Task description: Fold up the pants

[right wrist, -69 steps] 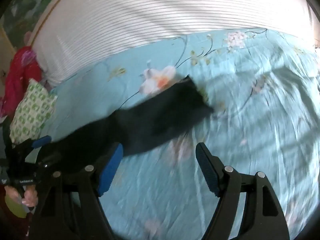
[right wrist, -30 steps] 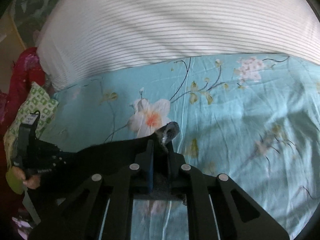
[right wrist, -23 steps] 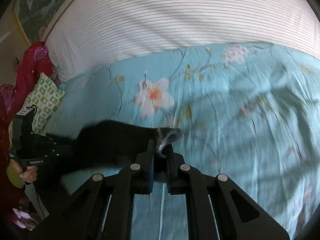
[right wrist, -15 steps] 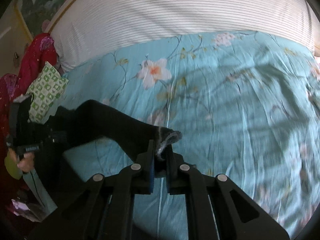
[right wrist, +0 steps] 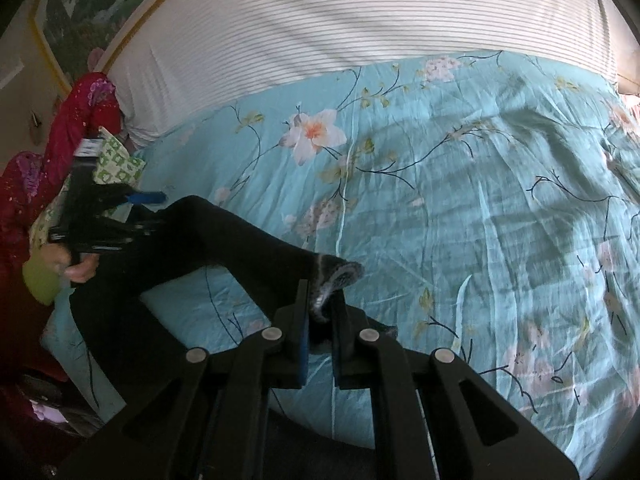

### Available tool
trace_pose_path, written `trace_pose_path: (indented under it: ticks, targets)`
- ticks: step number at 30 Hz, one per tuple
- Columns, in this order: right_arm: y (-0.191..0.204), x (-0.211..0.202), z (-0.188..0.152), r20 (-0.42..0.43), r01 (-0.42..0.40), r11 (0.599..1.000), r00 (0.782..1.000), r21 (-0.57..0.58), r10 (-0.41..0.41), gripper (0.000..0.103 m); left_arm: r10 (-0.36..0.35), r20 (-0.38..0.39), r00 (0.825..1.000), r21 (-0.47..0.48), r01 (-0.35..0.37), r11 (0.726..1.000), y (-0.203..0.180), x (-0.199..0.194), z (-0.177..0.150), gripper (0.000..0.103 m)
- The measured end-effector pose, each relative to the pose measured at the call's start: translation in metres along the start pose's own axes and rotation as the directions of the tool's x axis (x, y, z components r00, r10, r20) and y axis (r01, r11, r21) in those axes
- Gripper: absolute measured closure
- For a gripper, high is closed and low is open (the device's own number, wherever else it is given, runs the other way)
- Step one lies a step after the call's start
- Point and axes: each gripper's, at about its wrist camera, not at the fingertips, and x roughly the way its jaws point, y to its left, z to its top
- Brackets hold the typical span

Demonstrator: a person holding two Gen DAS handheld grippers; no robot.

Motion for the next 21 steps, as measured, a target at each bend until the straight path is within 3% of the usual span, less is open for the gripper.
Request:
trace_pose_path:
  ticks: [3,11,15,21]
  targets:
    - [-0.003,-0.002,0.000,0.008,0.007,1.000,1.000,0.003,-0.007,0.094,-0.052,0.022,0.998,-0.009,0.052,0.999,-0.003,-0.007,-0.005,0.099]
    - [-0.007,-0.018,0.014,0.053,0.039,0.998,0.998,-0.054,-0.036,0.094,-0.159,0.152,0.975,-0.073,0.172,0.982,-0.042,-0.084,-0.054,0.100]
    - [-0.008,-0.032,-0.013,0.038,0.046,0.995,0.998,-0.083,-0.043,0.094,-0.191,0.146,0.971,-0.079,0.204,0.976,-0.079,-0.081,-0.085,0.100]
    - [0.000,-0.043,-0.075,0.008,0.082,0.989,0.997,-0.124,-0.082,0.094,-0.182,0.117,0.976,-0.067,0.190,0.979,-0.120,-0.074,-0.123,0.100]
